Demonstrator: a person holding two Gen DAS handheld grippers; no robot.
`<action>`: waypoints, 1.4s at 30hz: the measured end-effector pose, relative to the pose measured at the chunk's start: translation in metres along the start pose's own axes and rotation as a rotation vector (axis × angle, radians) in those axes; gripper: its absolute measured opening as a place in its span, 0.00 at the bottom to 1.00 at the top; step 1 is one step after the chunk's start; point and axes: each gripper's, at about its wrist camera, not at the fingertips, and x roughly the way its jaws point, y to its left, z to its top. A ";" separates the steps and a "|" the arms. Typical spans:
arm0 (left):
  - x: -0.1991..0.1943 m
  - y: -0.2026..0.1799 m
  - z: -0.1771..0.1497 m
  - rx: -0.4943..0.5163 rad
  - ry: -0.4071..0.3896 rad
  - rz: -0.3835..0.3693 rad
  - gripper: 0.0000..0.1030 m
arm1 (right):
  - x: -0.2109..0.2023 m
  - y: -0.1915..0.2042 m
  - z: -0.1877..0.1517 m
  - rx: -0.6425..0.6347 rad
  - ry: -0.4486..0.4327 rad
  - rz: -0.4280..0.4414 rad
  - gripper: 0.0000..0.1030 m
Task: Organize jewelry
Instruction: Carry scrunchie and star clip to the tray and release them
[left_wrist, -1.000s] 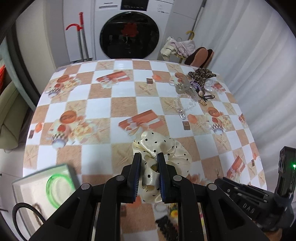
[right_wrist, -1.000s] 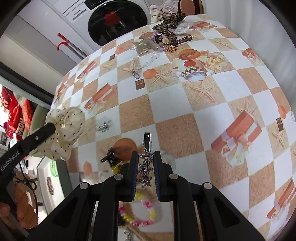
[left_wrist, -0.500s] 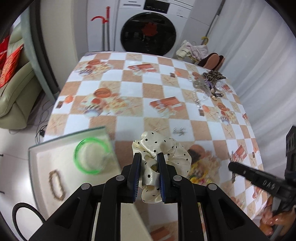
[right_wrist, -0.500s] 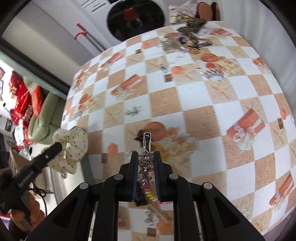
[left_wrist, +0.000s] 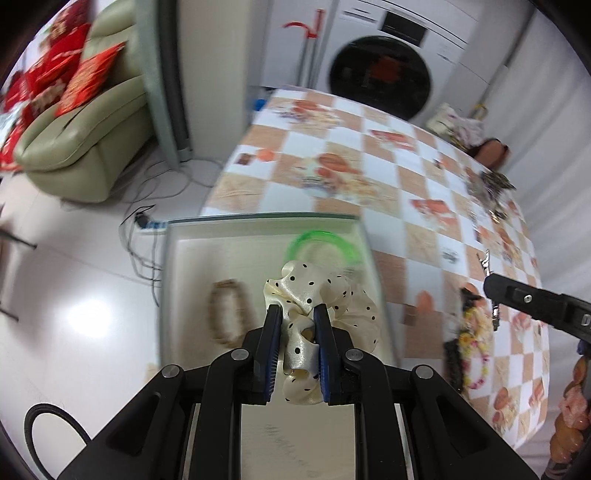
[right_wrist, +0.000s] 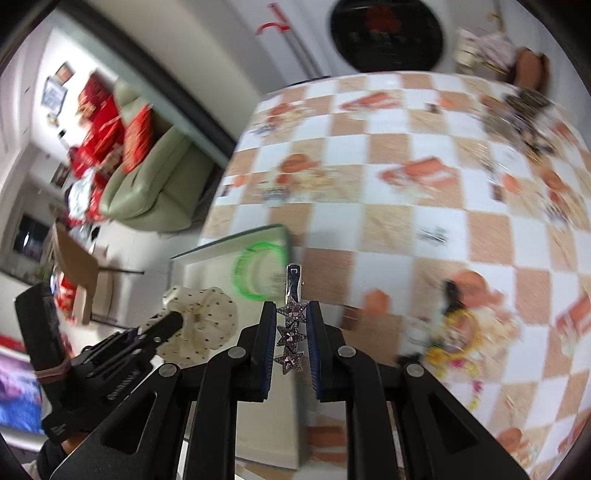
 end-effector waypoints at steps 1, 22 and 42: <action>0.001 0.006 -0.001 -0.011 -0.003 0.008 0.22 | 0.003 0.006 0.003 -0.006 0.005 0.018 0.17; 0.076 0.051 0.034 -0.064 0.015 0.115 0.22 | 0.131 0.040 0.031 -0.097 0.151 -0.037 0.17; 0.085 0.047 0.030 -0.022 0.054 0.205 0.25 | 0.165 0.036 0.033 -0.094 0.202 -0.047 0.30</action>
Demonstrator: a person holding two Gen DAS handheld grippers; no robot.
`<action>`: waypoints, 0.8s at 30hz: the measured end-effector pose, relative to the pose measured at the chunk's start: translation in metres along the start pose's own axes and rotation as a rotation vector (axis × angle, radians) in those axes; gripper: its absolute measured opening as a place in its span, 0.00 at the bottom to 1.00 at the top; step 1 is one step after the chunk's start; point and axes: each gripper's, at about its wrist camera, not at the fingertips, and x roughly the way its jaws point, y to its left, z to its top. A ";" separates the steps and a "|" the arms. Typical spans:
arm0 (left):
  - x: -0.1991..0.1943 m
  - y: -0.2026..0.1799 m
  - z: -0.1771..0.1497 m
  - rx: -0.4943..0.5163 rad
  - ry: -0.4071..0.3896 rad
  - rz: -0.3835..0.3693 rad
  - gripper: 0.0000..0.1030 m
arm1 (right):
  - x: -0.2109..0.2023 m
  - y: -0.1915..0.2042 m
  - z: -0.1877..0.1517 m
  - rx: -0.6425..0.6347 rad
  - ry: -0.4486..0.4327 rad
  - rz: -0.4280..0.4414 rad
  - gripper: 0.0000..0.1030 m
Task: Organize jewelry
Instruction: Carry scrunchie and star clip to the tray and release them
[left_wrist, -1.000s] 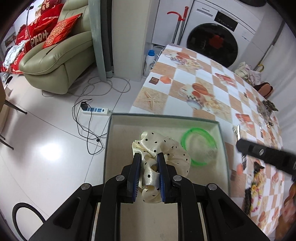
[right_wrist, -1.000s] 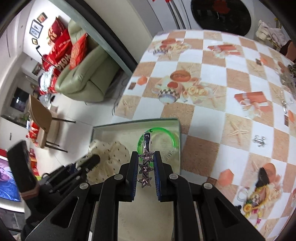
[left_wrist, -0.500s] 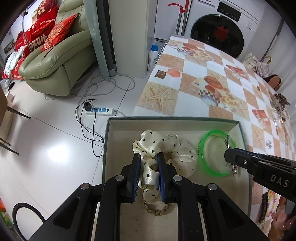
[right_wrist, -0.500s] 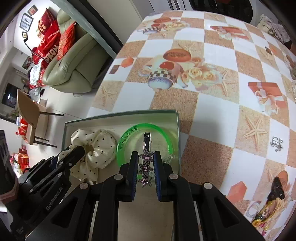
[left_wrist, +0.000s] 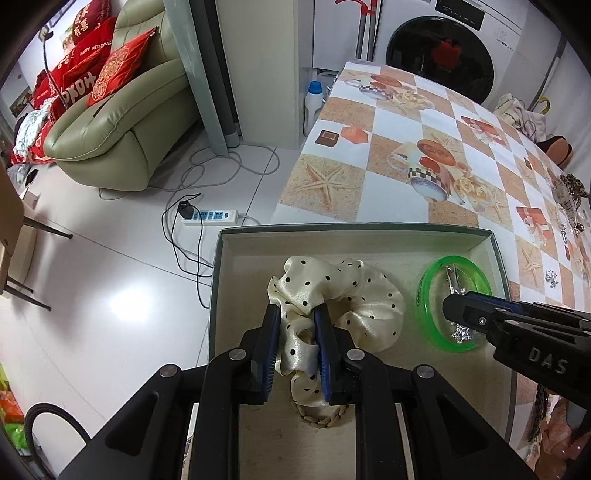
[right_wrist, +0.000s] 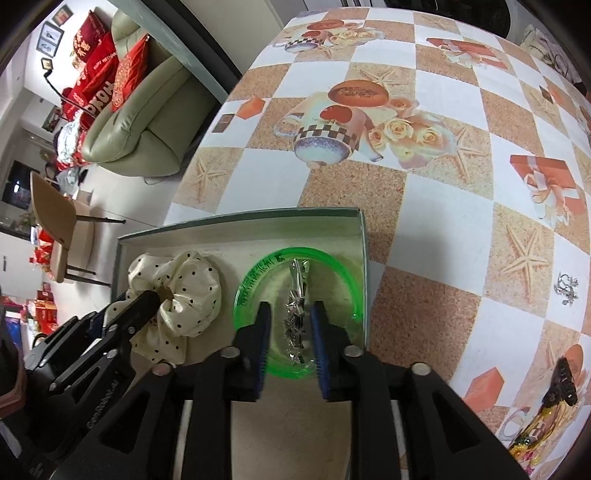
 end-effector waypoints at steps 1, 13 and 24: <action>0.000 0.000 0.000 0.000 0.001 0.005 0.53 | -0.002 0.000 0.000 0.003 -0.004 0.007 0.37; -0.015 -0.010 0.001 0.023 -0.032 0.017 0.86 | -0.060 -0.014 -0.013 0.094 -0.120 0.080 0.48; -0.044 -0.047 -0.011 0.138 -0.040 0.005 1.00 | -0.106 -0.082 -0.066 0.246 -0.157 0.022 0.79</action>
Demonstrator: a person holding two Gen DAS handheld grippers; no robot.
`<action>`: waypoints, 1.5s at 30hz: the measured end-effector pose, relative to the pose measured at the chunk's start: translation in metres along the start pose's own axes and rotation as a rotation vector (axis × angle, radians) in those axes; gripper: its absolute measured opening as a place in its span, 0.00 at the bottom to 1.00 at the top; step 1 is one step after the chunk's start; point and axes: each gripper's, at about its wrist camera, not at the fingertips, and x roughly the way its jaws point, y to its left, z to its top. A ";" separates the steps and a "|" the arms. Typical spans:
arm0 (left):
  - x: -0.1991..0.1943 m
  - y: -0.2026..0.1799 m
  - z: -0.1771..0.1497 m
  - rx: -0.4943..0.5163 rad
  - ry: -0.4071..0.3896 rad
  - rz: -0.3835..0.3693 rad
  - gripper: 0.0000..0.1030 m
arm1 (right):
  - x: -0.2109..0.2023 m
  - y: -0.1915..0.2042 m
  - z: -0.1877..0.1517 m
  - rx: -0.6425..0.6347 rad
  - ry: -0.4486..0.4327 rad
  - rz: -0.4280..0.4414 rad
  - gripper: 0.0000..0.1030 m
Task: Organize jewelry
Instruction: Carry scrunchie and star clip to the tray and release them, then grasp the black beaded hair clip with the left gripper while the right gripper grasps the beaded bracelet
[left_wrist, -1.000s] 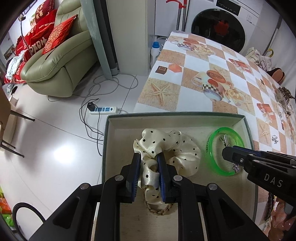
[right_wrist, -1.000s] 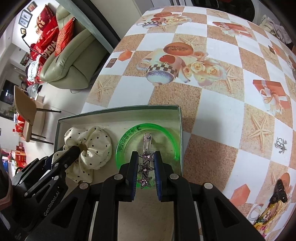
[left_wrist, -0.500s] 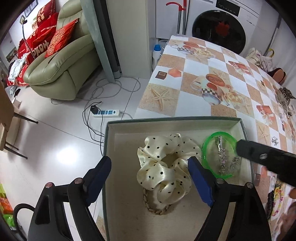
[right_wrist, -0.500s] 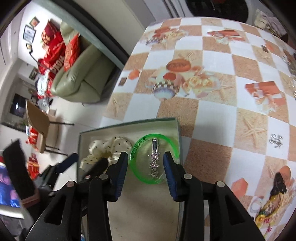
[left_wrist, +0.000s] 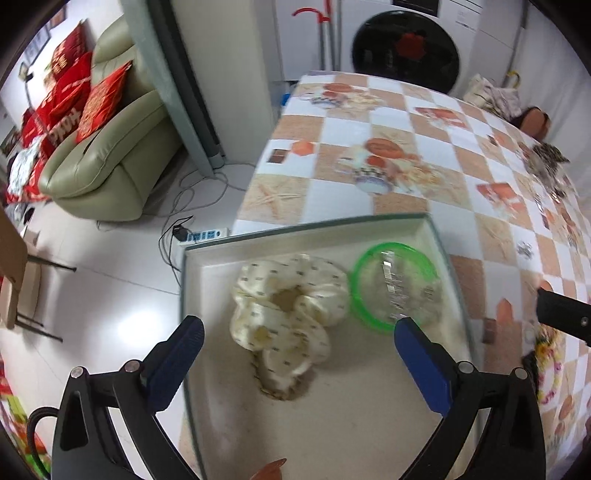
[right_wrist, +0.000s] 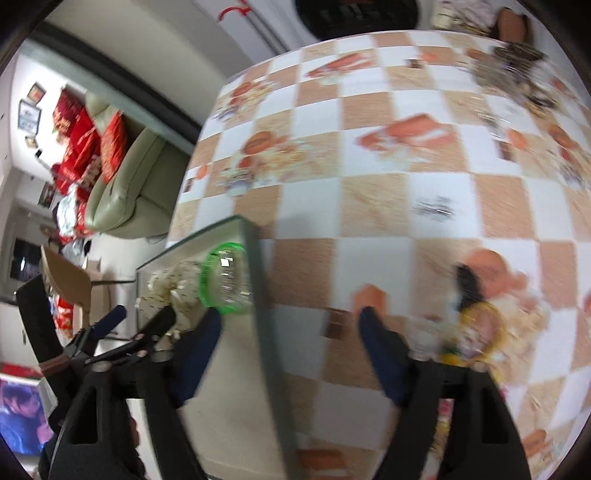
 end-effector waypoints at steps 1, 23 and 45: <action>-0.003 -0.005 -0.001 0.011 -0.002 -0.007 1.00 | -0.005 -0.008 -0.003 0.013 -0.005 -0.010 0.79; -0.045 -0.164 -0.043 0.240 0.075 -0.236 1.00 | -0.082 -0.153 -0.069 0.107 0.005 -0.249 0.79; 0.001 -0.209 -0.063 0.151 0.182 -0.100 1.00 | -0.031 -0.140 -0.071 -0.269 0.048 -0.265 0.64</action>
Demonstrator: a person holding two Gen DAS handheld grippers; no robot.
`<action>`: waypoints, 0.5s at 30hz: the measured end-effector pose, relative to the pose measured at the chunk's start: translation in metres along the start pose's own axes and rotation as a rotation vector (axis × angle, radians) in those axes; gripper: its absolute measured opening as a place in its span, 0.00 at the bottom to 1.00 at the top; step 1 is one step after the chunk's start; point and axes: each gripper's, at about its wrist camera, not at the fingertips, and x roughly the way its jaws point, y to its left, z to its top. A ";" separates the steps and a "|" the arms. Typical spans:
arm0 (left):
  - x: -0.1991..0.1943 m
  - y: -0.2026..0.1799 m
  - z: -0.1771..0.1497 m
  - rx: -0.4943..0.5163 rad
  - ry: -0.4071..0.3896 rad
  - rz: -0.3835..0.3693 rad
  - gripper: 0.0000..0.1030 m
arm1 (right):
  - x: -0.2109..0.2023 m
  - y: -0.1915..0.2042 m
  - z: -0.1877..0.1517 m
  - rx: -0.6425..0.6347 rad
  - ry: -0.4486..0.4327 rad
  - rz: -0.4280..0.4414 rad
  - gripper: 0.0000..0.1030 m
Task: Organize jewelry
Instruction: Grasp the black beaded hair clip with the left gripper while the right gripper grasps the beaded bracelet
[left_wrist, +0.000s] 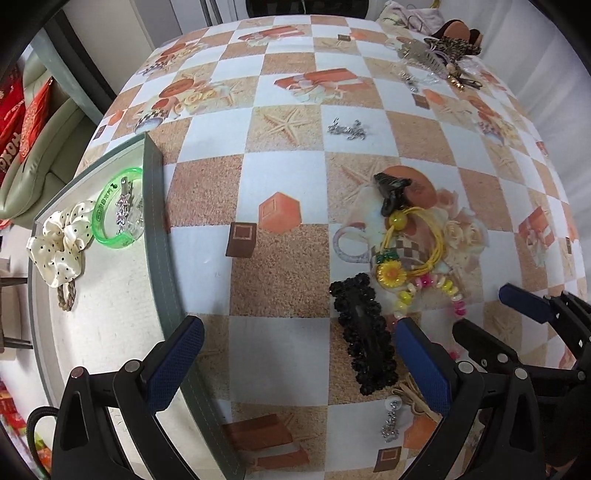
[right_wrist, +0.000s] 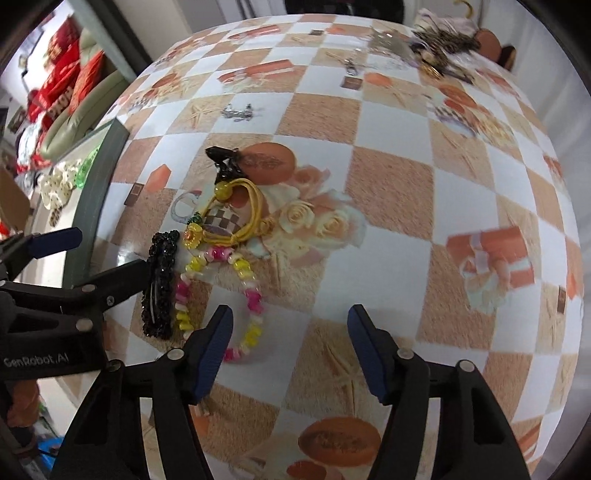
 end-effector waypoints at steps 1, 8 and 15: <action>0.002 0.000 0.000 -0.001 0.004 0.002 1.00 | 0.001 0.002 0.001 -0.017 -0.008 -0.011 0.63; 0.012 -0.007 0.002 0.002 0.035 0.003 1.00 | 0.003 0.008 0.003 -0.121 -0.039 -0.089 0.45; 0.028 -0.017 0.003 0.020 0.083 -0.008 0.96 | -0.002 -0.008 0.001 -0.106 -0.045 -0.095 0.39</action>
